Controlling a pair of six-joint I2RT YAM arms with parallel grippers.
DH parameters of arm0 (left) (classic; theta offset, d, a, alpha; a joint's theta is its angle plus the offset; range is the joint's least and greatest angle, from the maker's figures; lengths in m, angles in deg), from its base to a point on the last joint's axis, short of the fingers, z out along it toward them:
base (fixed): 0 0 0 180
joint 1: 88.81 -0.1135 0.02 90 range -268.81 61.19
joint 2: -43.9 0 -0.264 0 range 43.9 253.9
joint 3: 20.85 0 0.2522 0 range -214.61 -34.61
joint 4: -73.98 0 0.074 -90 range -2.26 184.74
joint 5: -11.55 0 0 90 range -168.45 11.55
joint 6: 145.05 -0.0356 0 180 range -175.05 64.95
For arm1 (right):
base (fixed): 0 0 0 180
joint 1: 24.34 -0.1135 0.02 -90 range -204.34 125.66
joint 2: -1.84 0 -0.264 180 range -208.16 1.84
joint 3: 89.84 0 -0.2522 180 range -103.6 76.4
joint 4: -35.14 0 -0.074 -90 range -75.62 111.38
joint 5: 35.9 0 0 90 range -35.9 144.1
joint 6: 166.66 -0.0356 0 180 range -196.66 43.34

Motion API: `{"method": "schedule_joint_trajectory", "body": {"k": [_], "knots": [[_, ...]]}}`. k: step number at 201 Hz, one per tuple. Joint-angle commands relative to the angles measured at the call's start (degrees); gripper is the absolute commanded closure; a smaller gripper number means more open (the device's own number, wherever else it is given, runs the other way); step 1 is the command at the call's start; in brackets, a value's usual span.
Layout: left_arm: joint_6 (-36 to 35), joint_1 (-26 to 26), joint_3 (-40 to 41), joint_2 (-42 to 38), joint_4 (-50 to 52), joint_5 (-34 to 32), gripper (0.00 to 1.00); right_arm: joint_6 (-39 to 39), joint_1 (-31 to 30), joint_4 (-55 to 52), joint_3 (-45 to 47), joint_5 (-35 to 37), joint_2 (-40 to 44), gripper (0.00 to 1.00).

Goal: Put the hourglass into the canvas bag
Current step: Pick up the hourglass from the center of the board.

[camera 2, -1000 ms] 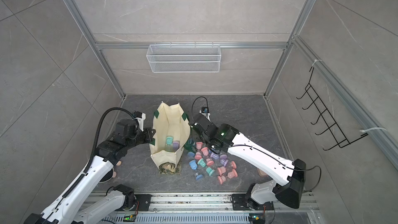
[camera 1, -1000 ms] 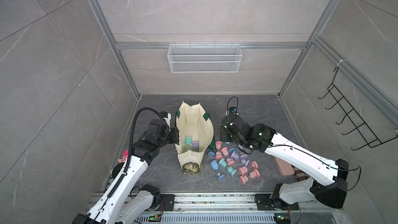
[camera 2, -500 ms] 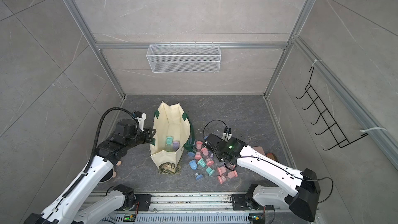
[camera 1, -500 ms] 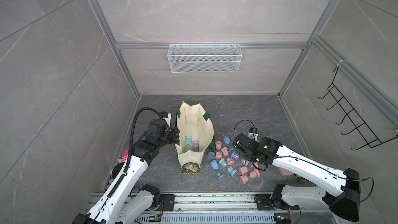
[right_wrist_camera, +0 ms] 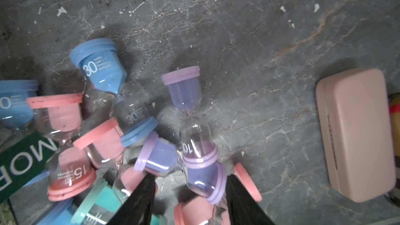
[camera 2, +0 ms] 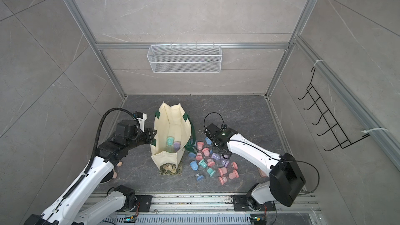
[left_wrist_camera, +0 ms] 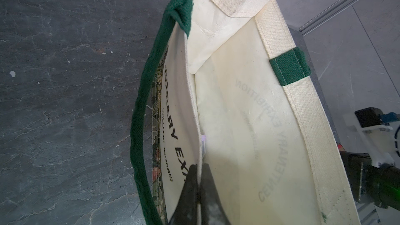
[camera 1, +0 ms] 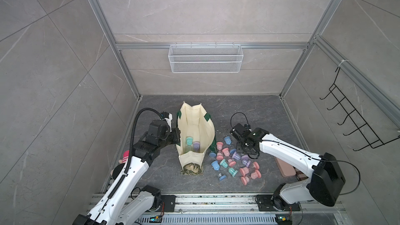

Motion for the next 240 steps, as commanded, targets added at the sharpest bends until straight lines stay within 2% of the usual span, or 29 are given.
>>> {"method": "schedule_joint_trajectory", "body": {"k": [1,83,151,240], "knots": [[-0.7,-0.3,-0.2,0.1,-0.5,0.7,1.00,4.3,1.5,3.6,-0.7,-1.8,-3.6,0.42],[-0.8,-0.2,-0.2,0.6,-0.7,0.6,1.00,4.7,5.9,9.5,3.7,-4.1,-9.6,0.42],[-0.8,-0.3,-0.3,0.8,-0.8,0.7,1.00,4.2,7.5,11.7,5.7,-5.1,-11.8,0.45],[-0.9,-0.3,-0.3,0.7,-0.8,0.9,1.00,3.8,7.9,11.9,6.4,-5.0,-12.6,0.73]]}}
